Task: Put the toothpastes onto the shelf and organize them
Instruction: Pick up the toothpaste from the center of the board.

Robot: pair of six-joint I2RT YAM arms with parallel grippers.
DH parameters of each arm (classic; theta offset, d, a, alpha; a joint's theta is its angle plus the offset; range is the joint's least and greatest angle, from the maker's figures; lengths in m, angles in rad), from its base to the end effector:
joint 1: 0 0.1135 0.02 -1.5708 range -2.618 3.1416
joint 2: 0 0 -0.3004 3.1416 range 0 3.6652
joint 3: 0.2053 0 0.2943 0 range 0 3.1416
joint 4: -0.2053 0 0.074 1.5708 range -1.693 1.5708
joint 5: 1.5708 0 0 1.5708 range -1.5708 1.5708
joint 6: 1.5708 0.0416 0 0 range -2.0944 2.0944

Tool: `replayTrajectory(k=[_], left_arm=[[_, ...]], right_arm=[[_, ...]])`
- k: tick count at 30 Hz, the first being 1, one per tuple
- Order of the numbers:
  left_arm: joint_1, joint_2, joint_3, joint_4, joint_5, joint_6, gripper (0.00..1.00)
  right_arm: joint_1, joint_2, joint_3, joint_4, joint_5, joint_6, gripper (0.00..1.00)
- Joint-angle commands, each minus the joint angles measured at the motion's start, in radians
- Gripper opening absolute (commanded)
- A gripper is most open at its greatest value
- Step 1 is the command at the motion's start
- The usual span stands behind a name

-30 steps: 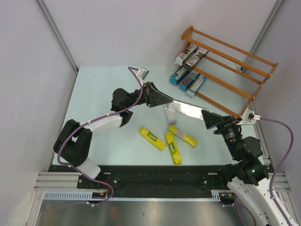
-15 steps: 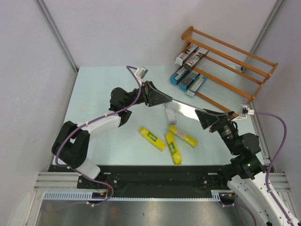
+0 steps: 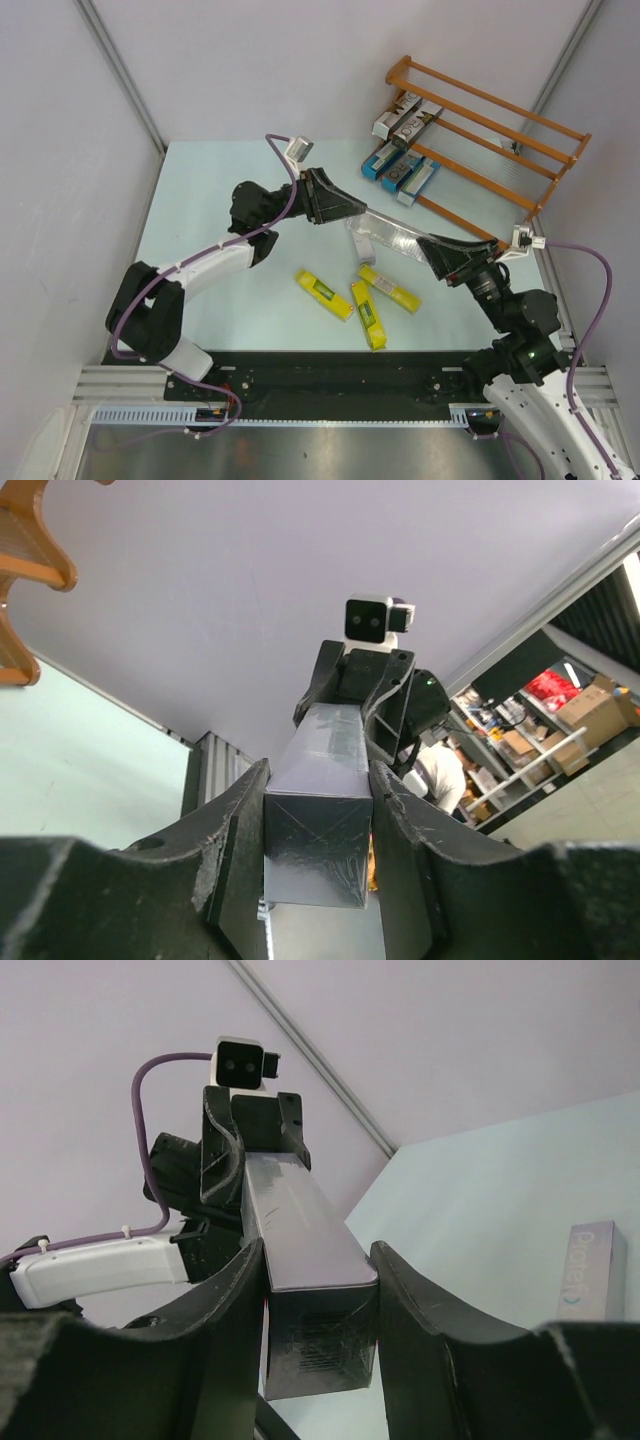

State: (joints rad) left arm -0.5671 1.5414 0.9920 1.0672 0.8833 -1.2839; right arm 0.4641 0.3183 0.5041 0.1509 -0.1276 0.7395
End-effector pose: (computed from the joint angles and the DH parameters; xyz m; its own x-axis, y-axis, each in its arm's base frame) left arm 0.2994 -0.2288 0.3642 -0.7521 -0.2426 -0.6128 0.6572 -0.2056 -0.7251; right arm 0.1010 0.0565 0.3578 -0.1533 0.6708 -0.7256 -0.6065 0.5159 0.6050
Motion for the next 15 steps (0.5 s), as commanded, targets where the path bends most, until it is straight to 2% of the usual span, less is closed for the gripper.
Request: replayTrajectory(k=[1, 3, 6, 15], left_arm=[[-0.004, -0.047, 0.036, -0.133, 0.037, 0.153, 0.48], [-0.005, -0.056, 0.025, -0.168, 0.048, 0.187, 0.56], [-0.004, -0.066, 0.007, -0.202, 0.057, 0.224, 0.62], [-0.007, -0.064, -0.035, -0.159, 0.127, 0.230, 0.64]], right_arm=[[-0.002, -0.039, 0.010, 0.069, -0.021, -0.011, 0.23], [-0.004, -0.047, 0.010, 0.064, -0.015, -0.012, 0.22], [-0.005, -0.048, 0.011, 0.064, -0.017, -0.014, 0.22], [-0.008, -0.045, 0.010, 0.072, -0.027, -0.012, 0.21]])
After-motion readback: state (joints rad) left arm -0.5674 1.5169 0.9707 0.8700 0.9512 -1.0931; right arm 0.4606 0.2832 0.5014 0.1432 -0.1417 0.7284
